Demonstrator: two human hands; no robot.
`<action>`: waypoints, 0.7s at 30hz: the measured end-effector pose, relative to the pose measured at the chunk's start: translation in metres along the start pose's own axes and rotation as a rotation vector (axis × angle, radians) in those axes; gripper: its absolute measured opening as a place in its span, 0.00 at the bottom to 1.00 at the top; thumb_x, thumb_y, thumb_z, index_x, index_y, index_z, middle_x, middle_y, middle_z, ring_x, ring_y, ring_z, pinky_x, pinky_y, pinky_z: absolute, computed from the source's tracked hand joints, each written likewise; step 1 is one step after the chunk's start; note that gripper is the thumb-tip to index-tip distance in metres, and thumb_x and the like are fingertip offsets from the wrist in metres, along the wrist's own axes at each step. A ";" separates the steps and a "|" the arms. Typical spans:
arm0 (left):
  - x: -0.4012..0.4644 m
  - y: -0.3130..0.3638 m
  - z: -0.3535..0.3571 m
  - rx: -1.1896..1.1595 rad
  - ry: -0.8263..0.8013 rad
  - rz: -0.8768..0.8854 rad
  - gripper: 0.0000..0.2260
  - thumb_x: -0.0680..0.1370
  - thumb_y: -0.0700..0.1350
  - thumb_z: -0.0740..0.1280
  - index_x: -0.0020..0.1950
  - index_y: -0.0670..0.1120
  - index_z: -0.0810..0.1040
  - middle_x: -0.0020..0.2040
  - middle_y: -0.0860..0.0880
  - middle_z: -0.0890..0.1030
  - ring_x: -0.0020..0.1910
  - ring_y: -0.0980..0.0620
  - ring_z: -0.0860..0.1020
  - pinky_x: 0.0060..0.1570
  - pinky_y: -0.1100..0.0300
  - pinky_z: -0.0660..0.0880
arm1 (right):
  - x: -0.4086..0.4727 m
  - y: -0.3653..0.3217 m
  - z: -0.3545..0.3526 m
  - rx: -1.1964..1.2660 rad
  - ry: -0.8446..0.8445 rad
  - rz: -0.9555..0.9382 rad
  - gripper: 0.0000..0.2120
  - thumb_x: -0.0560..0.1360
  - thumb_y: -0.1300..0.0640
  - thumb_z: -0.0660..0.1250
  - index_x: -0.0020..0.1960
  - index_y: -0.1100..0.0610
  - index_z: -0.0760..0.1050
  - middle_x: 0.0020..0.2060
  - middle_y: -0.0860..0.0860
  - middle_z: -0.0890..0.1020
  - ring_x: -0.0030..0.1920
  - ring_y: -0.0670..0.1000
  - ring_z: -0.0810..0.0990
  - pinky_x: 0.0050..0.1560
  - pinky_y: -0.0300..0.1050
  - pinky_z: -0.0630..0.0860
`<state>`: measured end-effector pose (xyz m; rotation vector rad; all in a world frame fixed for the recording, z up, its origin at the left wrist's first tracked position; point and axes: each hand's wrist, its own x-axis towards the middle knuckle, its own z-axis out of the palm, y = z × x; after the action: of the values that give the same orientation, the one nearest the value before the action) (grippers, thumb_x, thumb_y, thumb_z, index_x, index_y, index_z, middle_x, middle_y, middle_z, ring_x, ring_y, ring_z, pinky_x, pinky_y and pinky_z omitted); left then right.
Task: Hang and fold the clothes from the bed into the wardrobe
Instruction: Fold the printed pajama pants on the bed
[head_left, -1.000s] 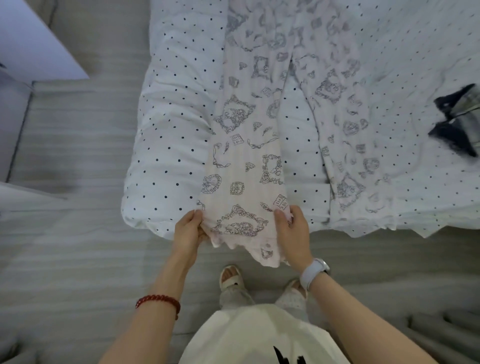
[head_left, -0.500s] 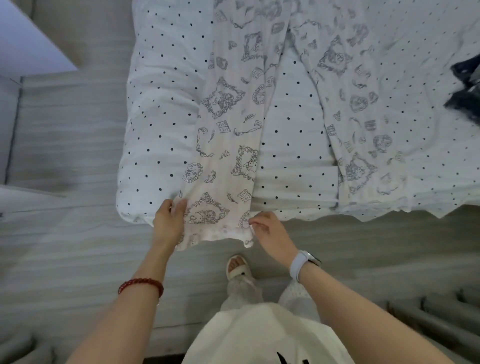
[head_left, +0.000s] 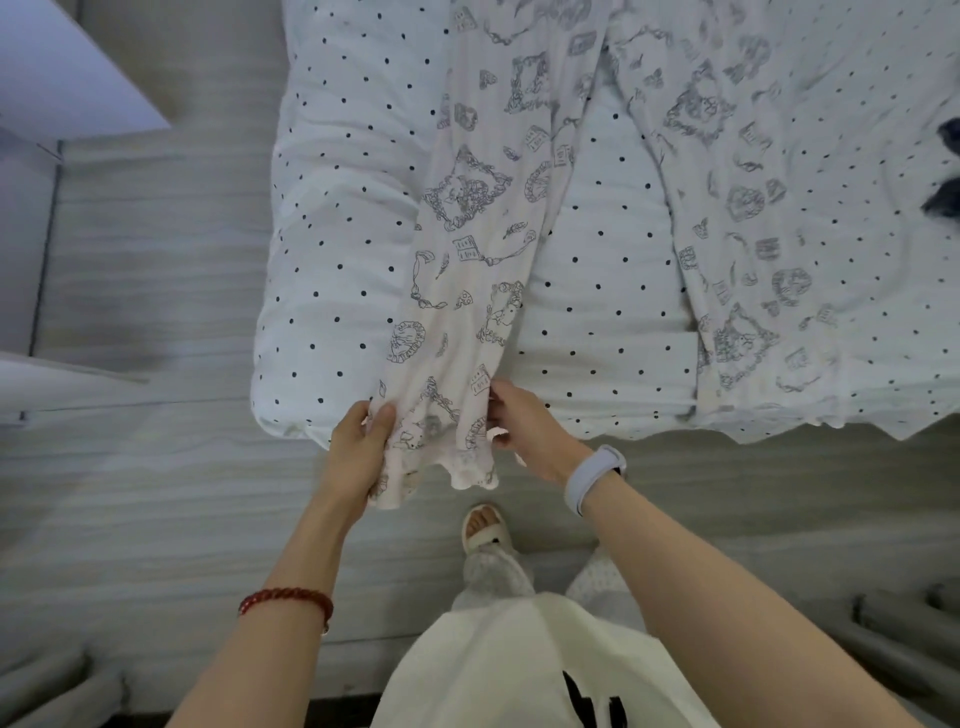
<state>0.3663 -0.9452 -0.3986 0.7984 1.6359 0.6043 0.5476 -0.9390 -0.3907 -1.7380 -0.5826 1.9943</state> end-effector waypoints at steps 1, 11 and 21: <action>-0.007 0.003 0.003 -0.009 -0.015 0.008 0.06 0.80 0.45 0.61 0.44 0.47 0.73 0.43 0.47 0.81 0.41 0.49 0.79 0.42 0.55 0.76 | -0.006 -0.002 -0.001 -0.066 -0.012 -0.025 0.20 0.80 0.47 0.53 0.47 0.62 0.74 0.40 0.52 0.79 0.39 0.49 0.76 0.42 0.41 0.73; -0.043 0.036 0.025 -0.044 0.110 0.125 0.12 0.81 0.46 0.60 0.39 0.44 0.64 0.33 0.41 0.69 0.32 0.49 0.66 0.31 0.57 0.63 | -0.080 -0.008 -0.017 -0.416 0.662 -0.470 0.21 0.80 0.57 0.57 0.29 0.53 0.57 0.24 0.48 0.65 0.27 0.46 0.62 0.31 0.46 0.55; -0.031 0.020 0.026 -0.094 0.317 -0.068 0.15 0.82 0.45 0.54 0.36 0.44 0.70 0.36 0.47 0.71 0.39 0.49 0.70 0.44 0.54 0.69 | -0.087 0.015 -0.026 -0.383 0.672 -0.500 0.13 0.79 0.56 0.61 0.37 0.56 0.63 0.25 0.47 0.66 0.26 0.46 0.63 0.29 0.44 0.59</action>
<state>0.3990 -0.9568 -0.3695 0.5971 1.8987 0.7839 0.5834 -1.0005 -0.3320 -2.0618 -1.0588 0.9214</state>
